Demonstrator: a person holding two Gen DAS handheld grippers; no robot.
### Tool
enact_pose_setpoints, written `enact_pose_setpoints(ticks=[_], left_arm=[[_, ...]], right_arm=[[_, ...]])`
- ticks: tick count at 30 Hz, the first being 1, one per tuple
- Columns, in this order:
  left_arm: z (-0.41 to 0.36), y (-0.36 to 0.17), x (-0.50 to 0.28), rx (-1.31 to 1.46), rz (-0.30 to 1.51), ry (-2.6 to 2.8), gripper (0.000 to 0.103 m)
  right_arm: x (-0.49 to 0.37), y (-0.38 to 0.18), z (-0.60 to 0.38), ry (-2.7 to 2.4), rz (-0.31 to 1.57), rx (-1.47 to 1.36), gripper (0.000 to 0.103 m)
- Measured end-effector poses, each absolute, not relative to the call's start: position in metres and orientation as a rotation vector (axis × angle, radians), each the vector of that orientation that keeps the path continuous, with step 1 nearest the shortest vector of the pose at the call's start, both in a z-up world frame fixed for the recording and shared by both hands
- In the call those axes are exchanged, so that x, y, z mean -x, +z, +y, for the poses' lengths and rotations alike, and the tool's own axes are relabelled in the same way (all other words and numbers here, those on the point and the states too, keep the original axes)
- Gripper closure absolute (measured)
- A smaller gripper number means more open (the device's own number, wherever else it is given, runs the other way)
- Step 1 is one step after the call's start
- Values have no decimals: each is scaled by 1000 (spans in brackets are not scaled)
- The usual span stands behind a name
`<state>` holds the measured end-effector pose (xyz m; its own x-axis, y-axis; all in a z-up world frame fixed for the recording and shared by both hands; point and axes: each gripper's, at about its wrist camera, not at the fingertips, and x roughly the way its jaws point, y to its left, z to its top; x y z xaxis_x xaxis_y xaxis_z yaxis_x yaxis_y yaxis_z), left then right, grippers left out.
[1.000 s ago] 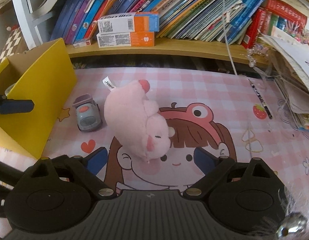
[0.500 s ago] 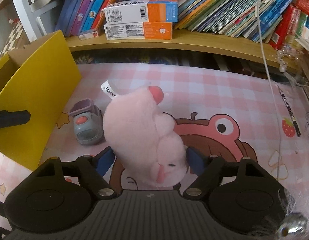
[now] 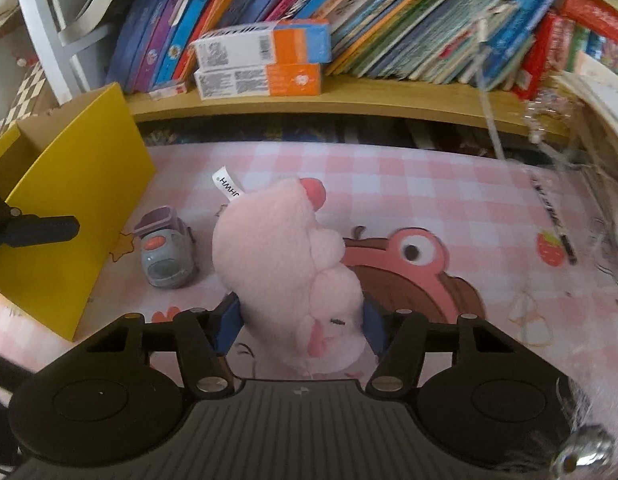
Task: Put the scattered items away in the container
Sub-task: 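Close the right gripper on the pink plush pig, then close the left gripper on the grey toy car while the right gripper holds the pig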
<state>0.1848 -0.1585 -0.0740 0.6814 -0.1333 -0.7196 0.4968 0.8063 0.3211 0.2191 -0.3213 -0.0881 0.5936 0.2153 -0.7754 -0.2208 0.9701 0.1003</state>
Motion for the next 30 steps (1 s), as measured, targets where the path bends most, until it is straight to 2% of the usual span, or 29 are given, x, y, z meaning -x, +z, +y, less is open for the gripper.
enact_pose_setpoints(ticks=[6,10,13,21,27,28,30], left_arm=[[-167,-76,-188,-538,713,-368,13],[-171,-78,-193,-518,699,-341,33],[-171,-80,-200,-487,707,-320,43],[-165,-87,-230,-359,757,-216,43],[-165,-97,-238,-363,772,-193,43],[-165,-98,-238,-364,774,-198,47],[-165,-100,-239,-368,787,-218,64]], right_arm=[[-202,-84,-342,196,902,-25,44],[-193,-83,-352,174,901,-52,44],[-188,-82,-356,168,899,-66,44],[-185,-84,-356,173,904,-87,44],[-184,-85,-356,176,906,-93,44],[-183,-86,-356,175,906,-93,44],[-183,-86,-356,175,909,-94,44]])
